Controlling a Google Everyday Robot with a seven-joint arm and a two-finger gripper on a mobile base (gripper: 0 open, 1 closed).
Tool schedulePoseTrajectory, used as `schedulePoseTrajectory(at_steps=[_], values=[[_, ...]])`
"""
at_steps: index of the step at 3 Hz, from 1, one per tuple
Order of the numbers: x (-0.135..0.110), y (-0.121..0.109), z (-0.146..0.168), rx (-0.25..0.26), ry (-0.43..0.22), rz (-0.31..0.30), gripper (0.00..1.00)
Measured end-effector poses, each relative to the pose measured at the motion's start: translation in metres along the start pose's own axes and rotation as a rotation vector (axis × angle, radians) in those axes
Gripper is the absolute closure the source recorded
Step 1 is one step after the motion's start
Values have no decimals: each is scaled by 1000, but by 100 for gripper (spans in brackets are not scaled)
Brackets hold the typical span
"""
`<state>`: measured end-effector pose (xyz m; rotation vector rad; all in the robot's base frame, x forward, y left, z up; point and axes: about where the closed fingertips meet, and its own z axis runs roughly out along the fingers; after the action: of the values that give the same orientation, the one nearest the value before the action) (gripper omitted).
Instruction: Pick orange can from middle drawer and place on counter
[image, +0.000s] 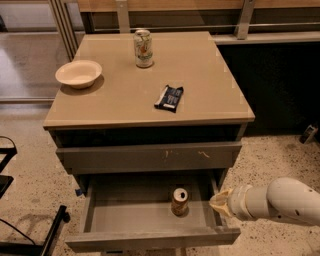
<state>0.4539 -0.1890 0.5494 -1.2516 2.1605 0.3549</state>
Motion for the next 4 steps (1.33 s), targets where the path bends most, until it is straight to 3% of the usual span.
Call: schedulePoseTrajectory(at_steps=[2, 4], values=[[16, 11, 51, -39, -70, 20, 38], [9, 19, 79, -63, -138, 23, 30]])
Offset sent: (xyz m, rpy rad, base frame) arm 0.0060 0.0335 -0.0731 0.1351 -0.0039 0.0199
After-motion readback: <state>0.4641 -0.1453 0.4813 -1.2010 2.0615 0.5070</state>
